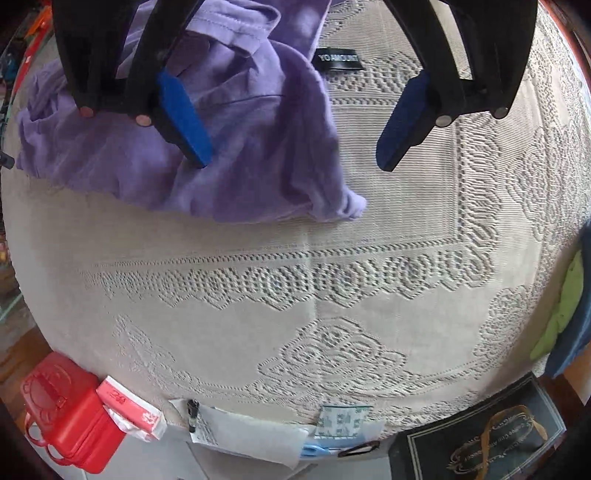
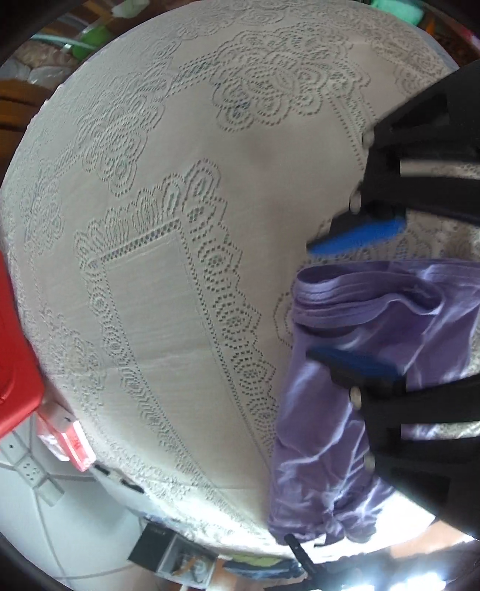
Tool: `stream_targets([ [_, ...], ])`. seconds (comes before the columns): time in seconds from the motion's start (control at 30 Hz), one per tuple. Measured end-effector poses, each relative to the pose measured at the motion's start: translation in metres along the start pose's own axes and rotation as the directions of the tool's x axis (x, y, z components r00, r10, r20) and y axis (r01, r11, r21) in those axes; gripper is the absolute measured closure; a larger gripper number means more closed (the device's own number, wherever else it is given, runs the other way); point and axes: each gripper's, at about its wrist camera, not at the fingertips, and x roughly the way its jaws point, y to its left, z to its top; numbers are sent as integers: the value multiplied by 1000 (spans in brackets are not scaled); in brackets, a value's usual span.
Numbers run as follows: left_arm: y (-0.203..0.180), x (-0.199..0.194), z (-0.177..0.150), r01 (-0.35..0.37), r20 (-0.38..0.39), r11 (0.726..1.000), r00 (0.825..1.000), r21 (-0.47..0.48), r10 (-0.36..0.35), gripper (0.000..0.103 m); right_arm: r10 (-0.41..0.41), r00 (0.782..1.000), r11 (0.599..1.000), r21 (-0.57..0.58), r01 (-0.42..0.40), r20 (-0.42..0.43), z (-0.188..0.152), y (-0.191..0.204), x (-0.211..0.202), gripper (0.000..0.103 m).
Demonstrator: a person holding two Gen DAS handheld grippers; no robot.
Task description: Fold clothes
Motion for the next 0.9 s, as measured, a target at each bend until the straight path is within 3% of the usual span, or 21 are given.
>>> stream_targets([
  [0.07,-9,0,-5,-46,27,998,999,38,45,47,-47,999,997,-62,45,-20,2,15,13,30],
  [0.1,-12,-2,-6,-35,41,999,999,40,34,56,-78,996,992,-104,74,-34,1,22,19,54],
  [0.13,-14,-6,-6,-48,59,998,997,36,46,76,-142,989,976,-170,134,-37,1,33,25,79],
  [0.17,-15,-10,-6,-81,83,996,994,33,78,93,-190,981,959,-218,178,-32,1,40,28,97],
  [0.23,-16,-18,-2,-124,139,992,983,29,119,93,-230,973,938,-264,225,14,7,48,23,97],
  [0.3,-12,-19,8,-123,148,992,981,-4,122,93,-256,961,922,-273,276,106,19,52,8,97],
  [0.4,-8,-14,23,-131,151,990,979,-45,137,93,-249,945,938,-190,290,211,49,41,-15,97],
  [0.47,-4,-11,28,-101,146,992,983,-77,112,93,-283,931,938,-138,319,230,66,31,-10,97],
  [0.5,-1,-11,29,-77,139,993,986,-94,90,93,-294,931,939,-114,323,218,70,23,-4,86],
  [0.53,0,-13,28,-57,136,993,988,-103,71,92,-305,930,940,-90,328,206,75,15,1,79],
  [0.57,-1,-19,25,-43,140,994,989,-97,56,81,-313,932,943,-60,328,186,75,8,5,65],
  [0.6,-2,-26,21,-29,143,996,989,-84,41,70,-279,942,956,-42,291,186,70,3,3,59],
  [0.63,-5,-34,17,-14,146,997,989,-70,24,39,-244,951,967,-24,253,188,65,-3,1,59],
  [0.67,-7,-42,12,1,155,998,988,-56,7,16,-198,959,979,-11,205,202,56,-7,-7,59],
  [0.77,-16,-66,-10,7,189,999,982,-31,-1,14,-60,962,998,16,58,266,28,-13,-32,59],
  [0.83,-19,-72,-21,10,185,999,983,-36,-4,14,-9,955,1000,29,0,296,13,-9,-41,41],
  [0.87,-20,-70,-24,25,171,999,985,-47,-17,14,27,956,999,33,-38,292,7,-10,-43,25],
  [0.9,-19,-66,-25,44,150,997,988,-66,-33,14,58,958,997,32,-70,280,5,-7,-41,24],
])
